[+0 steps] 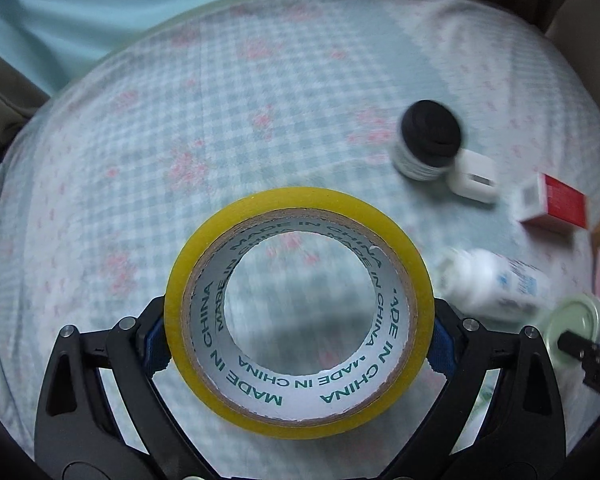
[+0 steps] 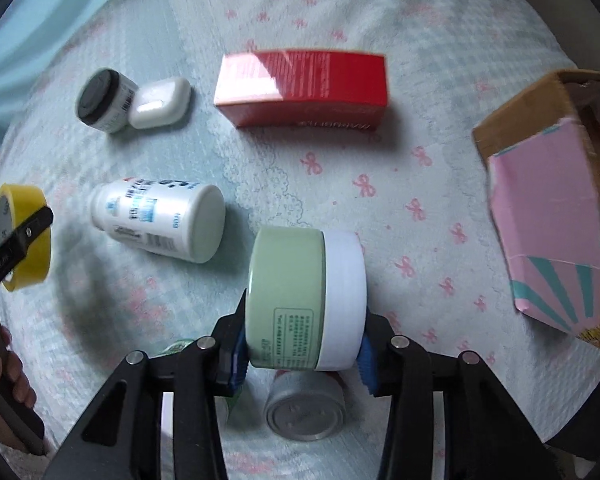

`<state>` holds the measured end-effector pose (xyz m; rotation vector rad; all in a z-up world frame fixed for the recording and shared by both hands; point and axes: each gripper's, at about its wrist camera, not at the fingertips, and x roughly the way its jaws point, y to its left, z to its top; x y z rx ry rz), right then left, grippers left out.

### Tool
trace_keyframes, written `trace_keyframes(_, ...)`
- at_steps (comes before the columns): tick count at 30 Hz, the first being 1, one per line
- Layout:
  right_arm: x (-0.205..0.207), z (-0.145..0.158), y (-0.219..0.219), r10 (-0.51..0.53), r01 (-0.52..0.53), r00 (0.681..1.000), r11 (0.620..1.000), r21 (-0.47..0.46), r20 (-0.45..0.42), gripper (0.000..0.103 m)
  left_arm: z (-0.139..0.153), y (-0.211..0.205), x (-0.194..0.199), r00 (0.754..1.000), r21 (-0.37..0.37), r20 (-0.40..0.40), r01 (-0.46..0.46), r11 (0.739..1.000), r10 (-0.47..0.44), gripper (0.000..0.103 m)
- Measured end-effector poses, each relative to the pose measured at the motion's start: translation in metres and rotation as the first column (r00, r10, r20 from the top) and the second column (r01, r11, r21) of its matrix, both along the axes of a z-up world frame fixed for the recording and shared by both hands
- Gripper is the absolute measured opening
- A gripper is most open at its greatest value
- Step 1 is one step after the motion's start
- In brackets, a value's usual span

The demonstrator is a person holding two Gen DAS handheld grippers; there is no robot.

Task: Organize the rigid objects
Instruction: 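Carry the tape roll and green jar toward the cardboard box with both grippers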

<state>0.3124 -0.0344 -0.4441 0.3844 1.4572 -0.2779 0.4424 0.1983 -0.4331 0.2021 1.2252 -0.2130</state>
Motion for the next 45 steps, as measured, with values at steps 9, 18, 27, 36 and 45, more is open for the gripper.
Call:
trace_keyframes(9, -0.047, 0.104, 0.002, 0.085, -0.091, 0.986, 0.995, 0.036, 0.143, 0.04, 0.108, 0.008, -0.07, 0.994, -0.018, 0.092, 0.066, 0.998, -0.064, 0.096)
trace_keyframes(18, -0.089, 0.195, -0.013, 0.201, -0.219, 0.95, 0.974, 0.054, 0.241, 0.04, 0.204, -0.016, -0.145, 0.981, -0.068, 0.164, 0.114, 0.991, -0.102, 0.096)
trace_keyframes(27, -0.117, 0.246, -0.099, 0.3, -0.31, 0.911, 0.951, -0.009, 0.284, 0.04, 0.245, -0.099, -0.192, 0.976, -0.096, 0.193, 0.117, 0.988, -0.097, 0.096)
trace_keyframes(36, -0.112, 0.245, -0.225, 0.458, -0.458, 0.854, 0.887, -0.058, 0.248, 0.04, 0.246, -0.242, -0.219, 0.989, -0.123, 0.145, 0.035, 0.992, -0.017, 0.096)
trace_keyframes(45, -0.076, 0.181, -0.336, 0.476, -0.475, 0.868, 0.879, -0.042, 0.141, 0.04, 0.184, -0.364, -0.193, 1.0, -0.114, -0.01, 0.016, 0.993, -0.017, 0.096)
